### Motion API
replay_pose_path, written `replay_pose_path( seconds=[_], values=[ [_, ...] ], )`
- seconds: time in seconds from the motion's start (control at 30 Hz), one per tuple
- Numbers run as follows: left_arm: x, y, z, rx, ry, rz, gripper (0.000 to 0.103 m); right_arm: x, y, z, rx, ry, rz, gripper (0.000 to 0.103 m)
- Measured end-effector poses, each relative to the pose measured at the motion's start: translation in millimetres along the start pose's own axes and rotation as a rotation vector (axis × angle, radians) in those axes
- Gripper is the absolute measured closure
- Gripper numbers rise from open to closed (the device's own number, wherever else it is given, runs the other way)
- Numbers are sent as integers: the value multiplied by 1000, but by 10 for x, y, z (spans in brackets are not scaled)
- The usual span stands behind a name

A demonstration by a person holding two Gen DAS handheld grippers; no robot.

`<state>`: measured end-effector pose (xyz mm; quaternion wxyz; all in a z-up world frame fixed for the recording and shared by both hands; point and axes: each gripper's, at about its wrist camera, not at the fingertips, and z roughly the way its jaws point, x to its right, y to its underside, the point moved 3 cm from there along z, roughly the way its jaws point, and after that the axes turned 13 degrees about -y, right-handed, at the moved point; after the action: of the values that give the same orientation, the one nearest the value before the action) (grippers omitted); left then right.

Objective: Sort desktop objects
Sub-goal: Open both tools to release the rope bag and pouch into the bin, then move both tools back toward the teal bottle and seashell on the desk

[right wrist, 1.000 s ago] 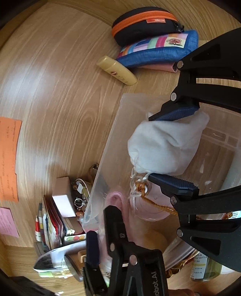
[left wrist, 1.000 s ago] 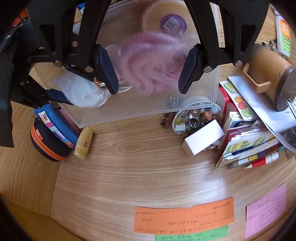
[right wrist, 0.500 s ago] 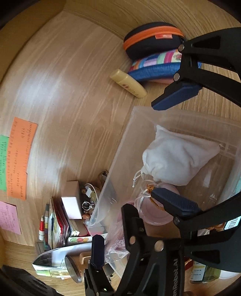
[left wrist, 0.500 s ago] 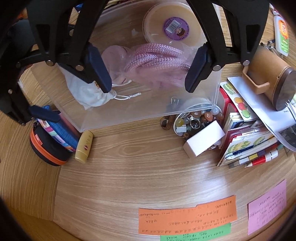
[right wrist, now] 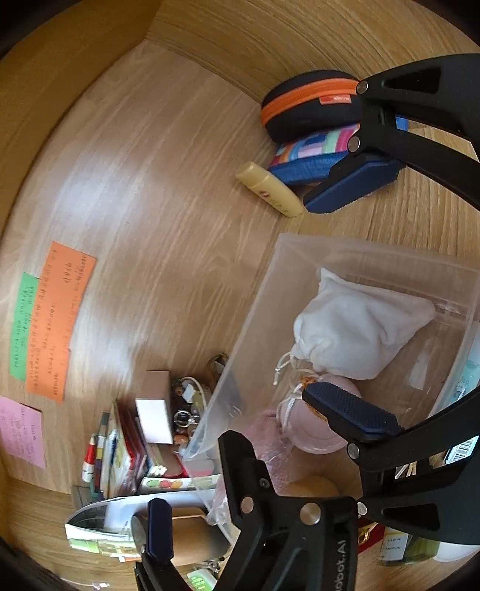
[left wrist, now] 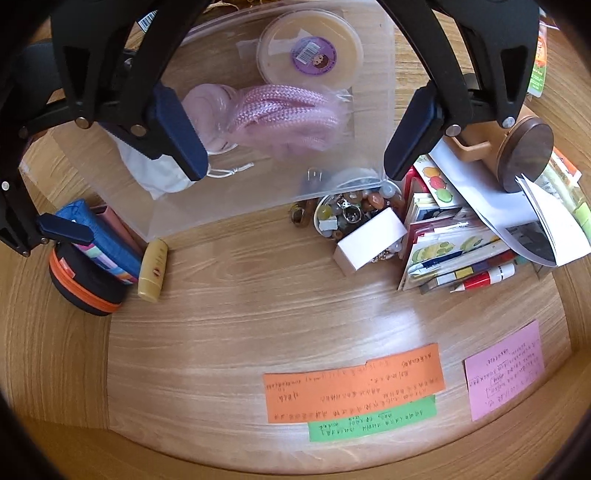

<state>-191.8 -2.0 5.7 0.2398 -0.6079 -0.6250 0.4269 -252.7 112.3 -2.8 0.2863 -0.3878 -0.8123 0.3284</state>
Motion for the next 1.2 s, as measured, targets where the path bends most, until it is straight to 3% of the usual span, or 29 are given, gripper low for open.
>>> replay_pose_path(
  seconds=[0.23, 0.33, 0.43, 0.6, 0.87, 1.2],
  values=[
    [-143, 30, -24, -52, 30, -61, 6, 97, 31, -212, -7, -20, 56, 11],
    [-255, 31, -114, -64, 77, -101, 6, 140, 66, -388, 20, -21, 70, 10],
    [-348, 60, -261, -54, 79, -112, 6, 166, 129, -554, 41, -30, 83, 6],
    [-454, 203, -511, -40, 62, -96, 1, 180, 222, -724, 64, -56, 116, 0],
    [-546, 572, -767, -61, 16, -16, 1, 6, 412, -775, 50, -87, 90, 0],
    [-708, 1150, -520, -230, -44, 60, 1, -114, 807, -672, -66, -90, 44, 0]
  ],
)
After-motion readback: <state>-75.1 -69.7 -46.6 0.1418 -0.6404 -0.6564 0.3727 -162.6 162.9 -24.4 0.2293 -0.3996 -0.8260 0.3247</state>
